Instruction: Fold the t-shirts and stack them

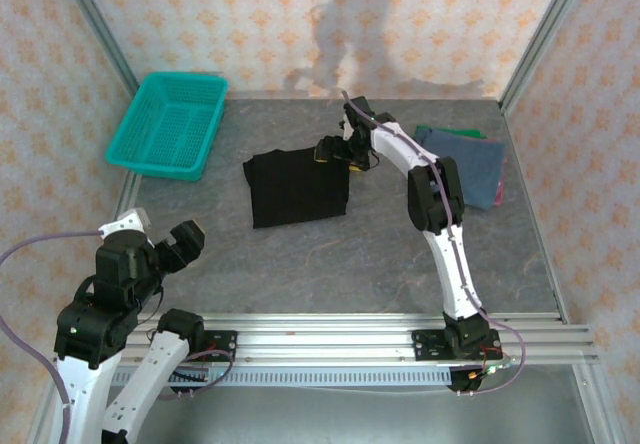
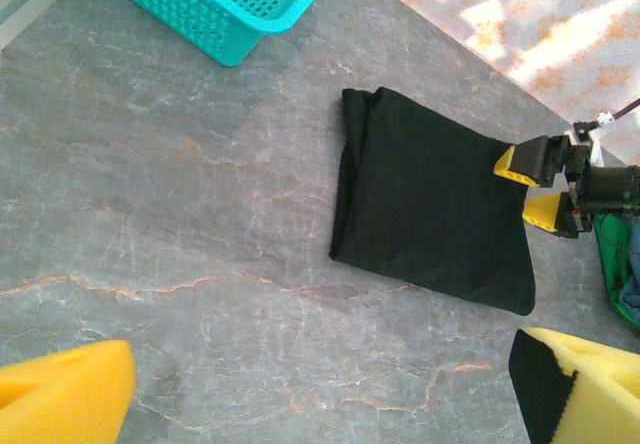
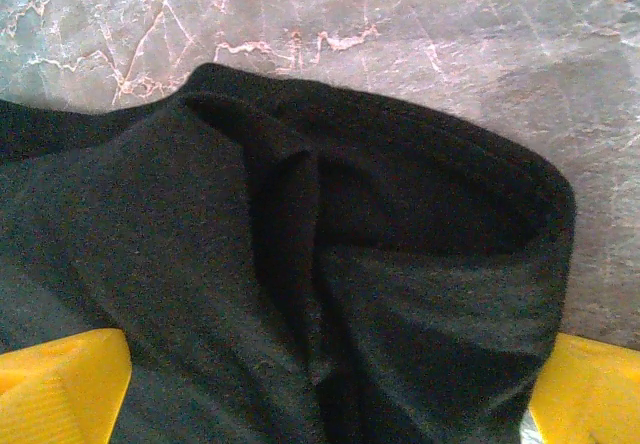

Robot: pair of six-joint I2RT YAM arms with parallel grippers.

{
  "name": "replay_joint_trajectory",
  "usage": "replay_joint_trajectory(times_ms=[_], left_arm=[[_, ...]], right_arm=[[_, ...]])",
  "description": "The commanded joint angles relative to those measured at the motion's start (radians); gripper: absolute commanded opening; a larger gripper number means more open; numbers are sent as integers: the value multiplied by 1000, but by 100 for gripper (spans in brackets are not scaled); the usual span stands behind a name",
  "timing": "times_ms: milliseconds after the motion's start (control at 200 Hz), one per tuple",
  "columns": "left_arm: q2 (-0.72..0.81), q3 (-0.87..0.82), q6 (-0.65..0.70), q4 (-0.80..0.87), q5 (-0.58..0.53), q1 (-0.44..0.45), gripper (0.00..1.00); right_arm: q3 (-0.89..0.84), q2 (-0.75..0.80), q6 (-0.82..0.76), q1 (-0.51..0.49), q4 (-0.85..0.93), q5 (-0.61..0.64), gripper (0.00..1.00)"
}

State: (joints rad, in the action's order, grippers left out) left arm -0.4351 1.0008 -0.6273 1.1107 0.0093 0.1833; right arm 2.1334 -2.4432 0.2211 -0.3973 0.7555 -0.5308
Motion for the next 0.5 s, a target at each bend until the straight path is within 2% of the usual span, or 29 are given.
replay_joint_trajectory(times_ms=[0,140,230,355,415,495], left_arm=[[-7,-11,5,28,-44,2,97],[-3,-20,4,35,-59,2,97],[-1,-23,5,45,-73,2,97],[2,-23,1,59,-86,2,97],[7,-23,0,58,-86,2,97],[12,-20,1,53,-82,3,97]], right_arm=[[83,-51,-74,-12,151,143,100],[148,-82,-105,-35,188,165,100],[247,-151,-121,-53,264,167,98],[308,-210,-111,-75,299,163,89],[309,-219,-98,-81,281,155,73],[321,-220,-75,-82,254,158,31]])
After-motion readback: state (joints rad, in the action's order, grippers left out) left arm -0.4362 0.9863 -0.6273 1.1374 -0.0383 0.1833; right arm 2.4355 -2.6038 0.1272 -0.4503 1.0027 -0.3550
